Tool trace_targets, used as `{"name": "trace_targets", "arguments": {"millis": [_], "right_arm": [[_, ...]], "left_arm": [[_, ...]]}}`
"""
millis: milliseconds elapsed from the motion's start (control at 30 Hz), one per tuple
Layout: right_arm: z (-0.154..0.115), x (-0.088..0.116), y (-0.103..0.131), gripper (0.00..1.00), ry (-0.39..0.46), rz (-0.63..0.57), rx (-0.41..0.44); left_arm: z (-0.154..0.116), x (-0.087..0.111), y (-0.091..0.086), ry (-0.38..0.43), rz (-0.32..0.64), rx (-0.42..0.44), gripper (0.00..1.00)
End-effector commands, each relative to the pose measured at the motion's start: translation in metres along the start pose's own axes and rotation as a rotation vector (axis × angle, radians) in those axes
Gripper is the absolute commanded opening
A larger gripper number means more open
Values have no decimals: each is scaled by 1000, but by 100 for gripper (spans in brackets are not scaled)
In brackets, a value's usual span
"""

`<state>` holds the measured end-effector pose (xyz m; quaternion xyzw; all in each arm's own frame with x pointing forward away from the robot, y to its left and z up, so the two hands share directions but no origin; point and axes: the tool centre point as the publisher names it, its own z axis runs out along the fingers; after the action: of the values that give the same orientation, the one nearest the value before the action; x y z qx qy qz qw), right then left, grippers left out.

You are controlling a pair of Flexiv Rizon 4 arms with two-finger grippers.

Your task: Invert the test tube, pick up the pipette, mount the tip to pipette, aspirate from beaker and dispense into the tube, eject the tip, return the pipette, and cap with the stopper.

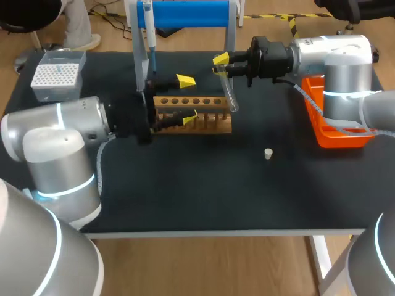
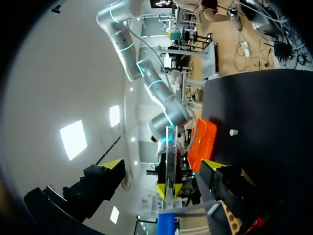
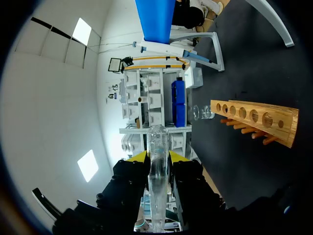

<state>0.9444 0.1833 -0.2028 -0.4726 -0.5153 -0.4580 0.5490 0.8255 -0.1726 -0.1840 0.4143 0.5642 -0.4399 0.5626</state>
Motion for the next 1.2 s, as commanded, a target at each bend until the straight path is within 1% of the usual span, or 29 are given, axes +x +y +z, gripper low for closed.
{"name": "trace_targets", "arguments": {"millis": [33, 133, 167, 267, 467, 600, 700, 933, 1200], "right_arm": [[-1, 1, 0, 0, -4, 0, 2], [-1, 1, 0, 0, -4, 0, 2], [-1, 1, 0, 0, -4, 0, 2], [-1, 1, 0, 0, -4, 0, 2], [-1, 1, 0, 0, -4, 0, 2], [-1, 1, 0, 0, -4, 0, 2], [-1, 1, 0, 0, -4, 0, 2], [-1, 1, 0, 0, -4, 0, 2], [-1, 1, 0, 0, -4, 0, 2]], "left_arm": [[8, -1, 4, 38, 23, 43, 100], [14, 1, 2, 59, 21, 57, 100], [15, 0, 1, 49, 21, 69, 100], [21, 1, -4, 77, 28, 70, 100], [36, 3, -14, 84, 39, 85, 100], [48, 4, -20, 81, 31, 94, 100], [58, 5, -26, 95, 15, 103, 100], [76, 8, -36, 84, 3, 124, 100], [91, 7, -44, 60, 31, 157, 100]]}}
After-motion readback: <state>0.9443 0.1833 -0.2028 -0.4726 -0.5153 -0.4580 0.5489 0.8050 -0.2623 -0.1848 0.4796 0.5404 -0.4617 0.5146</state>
